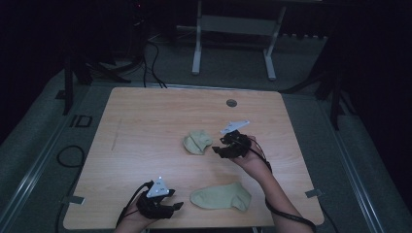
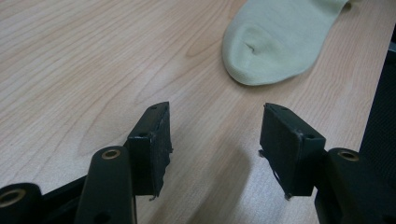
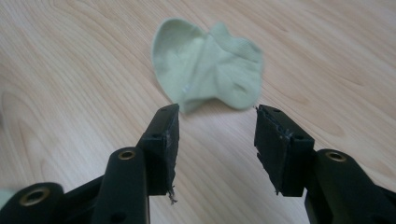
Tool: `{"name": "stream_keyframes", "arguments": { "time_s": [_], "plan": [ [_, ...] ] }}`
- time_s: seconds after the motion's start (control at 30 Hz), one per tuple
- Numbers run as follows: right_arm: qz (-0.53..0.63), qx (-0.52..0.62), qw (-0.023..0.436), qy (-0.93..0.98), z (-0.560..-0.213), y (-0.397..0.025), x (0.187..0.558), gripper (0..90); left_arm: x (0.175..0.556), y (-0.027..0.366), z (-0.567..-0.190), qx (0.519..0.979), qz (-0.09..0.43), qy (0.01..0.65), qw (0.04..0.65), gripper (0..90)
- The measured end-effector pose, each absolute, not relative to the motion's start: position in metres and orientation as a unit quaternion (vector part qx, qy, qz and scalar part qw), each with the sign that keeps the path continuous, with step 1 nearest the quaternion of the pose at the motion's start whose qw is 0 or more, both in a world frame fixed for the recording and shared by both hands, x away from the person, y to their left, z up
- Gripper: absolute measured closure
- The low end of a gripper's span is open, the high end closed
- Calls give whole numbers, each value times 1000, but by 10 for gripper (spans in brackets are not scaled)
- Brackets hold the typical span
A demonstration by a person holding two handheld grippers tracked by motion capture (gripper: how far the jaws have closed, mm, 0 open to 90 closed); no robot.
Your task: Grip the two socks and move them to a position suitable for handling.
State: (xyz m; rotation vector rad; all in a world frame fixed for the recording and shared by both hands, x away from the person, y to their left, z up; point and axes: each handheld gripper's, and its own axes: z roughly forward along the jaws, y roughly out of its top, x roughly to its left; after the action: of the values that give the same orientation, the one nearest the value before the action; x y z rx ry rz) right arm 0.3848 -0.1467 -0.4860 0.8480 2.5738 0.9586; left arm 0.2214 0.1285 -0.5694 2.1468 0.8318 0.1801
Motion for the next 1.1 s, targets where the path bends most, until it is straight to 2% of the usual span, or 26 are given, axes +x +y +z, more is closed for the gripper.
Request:
{"name": "stream_keyframes", "arguments": {
  "time_s": [0.23, 0.47, 0.5, 0.73, 0.9, 1.1],
  "plan": [
    [303, 291, 129, 898, -495, -117, 403, 487, 220, 128, -569, 851, 73, 327, 405, 431],
    [289, 302, 129, 899, -509, -90, 420, 435, 219, 130, -570, 845, 74, 334, 412, 428],
    [288, 308, 128, 898, -514, -84, 424, 431, 219, 131, -569, 844, 73, 334, 413, 397],
    [264, 316, 133, 902, -530, -63, 438, 391, 218, 133, -567, 839, 75, 338, 420, 362],
    [265, 327, 132, 897, -536, -53, 445, 377, 219, 135, -568, 835, 77, 350, 418, 293],
    [254, 338, 134, 896, -545, -43, 448, 373, 220, 137, -567, 831, 82, 356, 419, 272]
  ]
}}
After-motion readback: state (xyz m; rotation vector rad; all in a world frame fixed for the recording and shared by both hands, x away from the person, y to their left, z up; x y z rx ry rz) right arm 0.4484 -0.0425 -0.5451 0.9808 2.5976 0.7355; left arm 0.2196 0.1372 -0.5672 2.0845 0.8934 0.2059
